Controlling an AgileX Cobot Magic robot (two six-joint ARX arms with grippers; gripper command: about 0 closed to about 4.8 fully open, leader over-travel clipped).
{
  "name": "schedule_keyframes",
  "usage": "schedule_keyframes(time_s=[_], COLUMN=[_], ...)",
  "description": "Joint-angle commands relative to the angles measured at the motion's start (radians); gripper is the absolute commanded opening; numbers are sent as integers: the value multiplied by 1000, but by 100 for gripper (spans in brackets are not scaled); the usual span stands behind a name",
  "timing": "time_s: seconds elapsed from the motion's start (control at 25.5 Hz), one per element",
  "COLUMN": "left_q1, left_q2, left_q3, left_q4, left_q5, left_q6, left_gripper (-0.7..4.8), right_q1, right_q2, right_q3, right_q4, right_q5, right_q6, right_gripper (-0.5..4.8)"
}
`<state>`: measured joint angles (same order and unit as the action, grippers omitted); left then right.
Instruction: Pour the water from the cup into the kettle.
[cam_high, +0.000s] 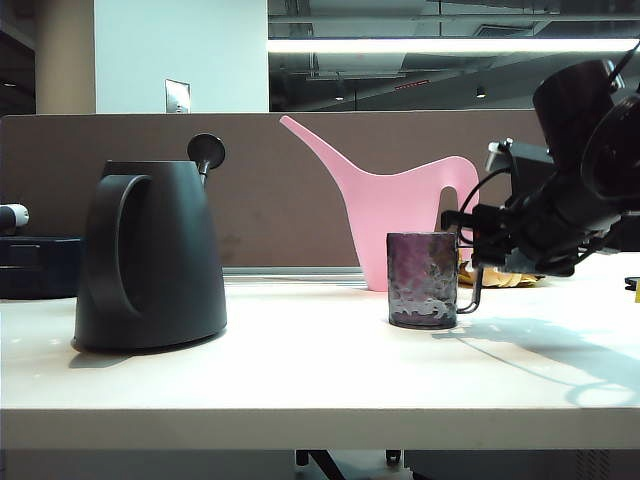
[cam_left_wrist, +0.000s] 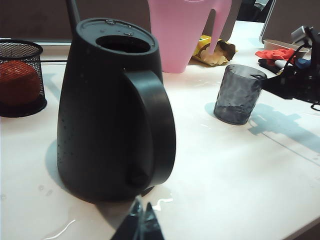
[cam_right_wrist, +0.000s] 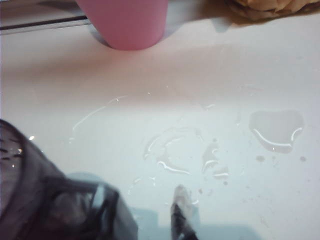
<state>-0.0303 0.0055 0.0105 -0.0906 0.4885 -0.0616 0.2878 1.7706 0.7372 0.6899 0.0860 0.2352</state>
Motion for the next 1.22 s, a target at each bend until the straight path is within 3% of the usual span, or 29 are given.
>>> schedule_keyframes(time_s=[0.04,0.67,0.71,0.78,0.94,0.98,1.22], left_q1=[1,1,1,1,1,1,1], left_q2=[1,1,1,1,1,1,1], left_q3=[3,3,3,2,2,2,2], left_q4=[10,10,10,10,10,10,10], left_q5=[5,1,-12,-31,-114,-175,-313], left_q6=[-3,-2,2,2,1,1,0], left_gripper=[-5,-5,-5,-5,-5,-5,-5], right_q1=[1,2,2,2,2,2,0], right_q2=[-35,-211,-255,-306,-427,-491,-710], right_q3=[0,0,0,0,0,0,-2], right_q4=[-55,-345,-393,-442,-530,-575,-700], right_q5=[-3,-40,-40,-40,-37,-34,-8], right_q6=[-1,0,0,0,-15,-50,-145], right_gripper=[149,145,97,53,5,-9,-9])
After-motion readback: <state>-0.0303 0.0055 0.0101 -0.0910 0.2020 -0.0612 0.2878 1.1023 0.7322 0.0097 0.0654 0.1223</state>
